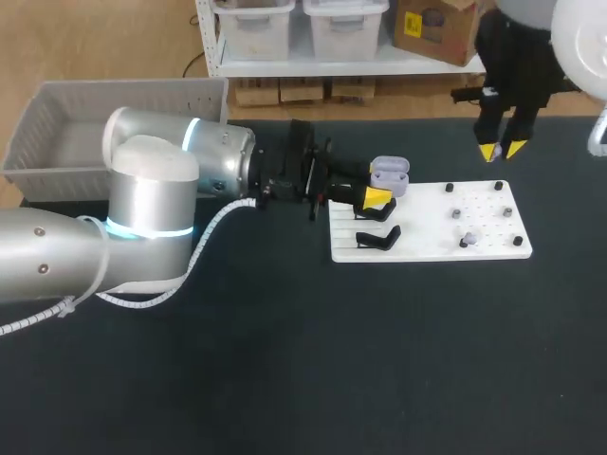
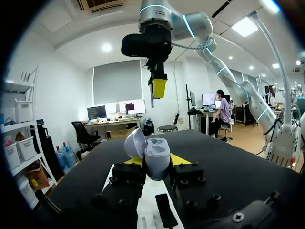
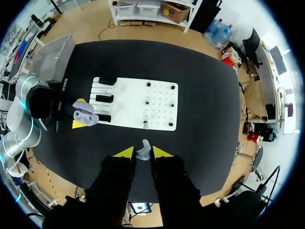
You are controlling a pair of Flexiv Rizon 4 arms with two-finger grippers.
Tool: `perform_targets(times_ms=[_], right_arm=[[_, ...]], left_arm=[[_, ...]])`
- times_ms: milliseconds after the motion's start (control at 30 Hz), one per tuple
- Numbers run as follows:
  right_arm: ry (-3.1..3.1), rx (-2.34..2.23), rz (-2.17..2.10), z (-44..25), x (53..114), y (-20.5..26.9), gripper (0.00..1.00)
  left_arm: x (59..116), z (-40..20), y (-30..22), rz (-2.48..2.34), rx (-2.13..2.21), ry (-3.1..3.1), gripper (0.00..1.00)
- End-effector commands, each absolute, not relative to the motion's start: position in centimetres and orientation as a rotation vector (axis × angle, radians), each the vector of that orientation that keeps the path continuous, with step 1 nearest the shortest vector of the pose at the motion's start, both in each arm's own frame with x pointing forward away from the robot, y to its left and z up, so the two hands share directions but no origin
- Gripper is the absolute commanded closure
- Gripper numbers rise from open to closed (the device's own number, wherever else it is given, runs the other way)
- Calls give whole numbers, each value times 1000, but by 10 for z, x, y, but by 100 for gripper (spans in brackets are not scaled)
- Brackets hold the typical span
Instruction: Pick up each earbud case from the left stands, insert the matching earbuds, close the lid, and place the case in the box.
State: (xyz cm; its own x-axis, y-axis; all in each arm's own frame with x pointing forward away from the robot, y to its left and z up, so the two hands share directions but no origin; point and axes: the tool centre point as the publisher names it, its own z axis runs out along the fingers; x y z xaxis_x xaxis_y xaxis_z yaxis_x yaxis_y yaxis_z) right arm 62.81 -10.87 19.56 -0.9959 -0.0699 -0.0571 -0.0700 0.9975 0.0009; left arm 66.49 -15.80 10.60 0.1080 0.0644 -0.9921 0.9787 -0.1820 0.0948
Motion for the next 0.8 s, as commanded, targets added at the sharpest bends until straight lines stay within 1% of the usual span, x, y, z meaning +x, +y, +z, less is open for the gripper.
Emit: perform_targets(times_ms=[33,267,800], right_arm=[[3094,-58,39,201,629,-104,100],[3119,39,135,203,632,-95,100],[3119,39,135,203,632,-95,100]], left_arm=[[663,101,-161,-1215,1421,1098,100],[664,101,-162,-1206,1400,1101,100],[664,101,-162,-1206,1400,1101,100]])
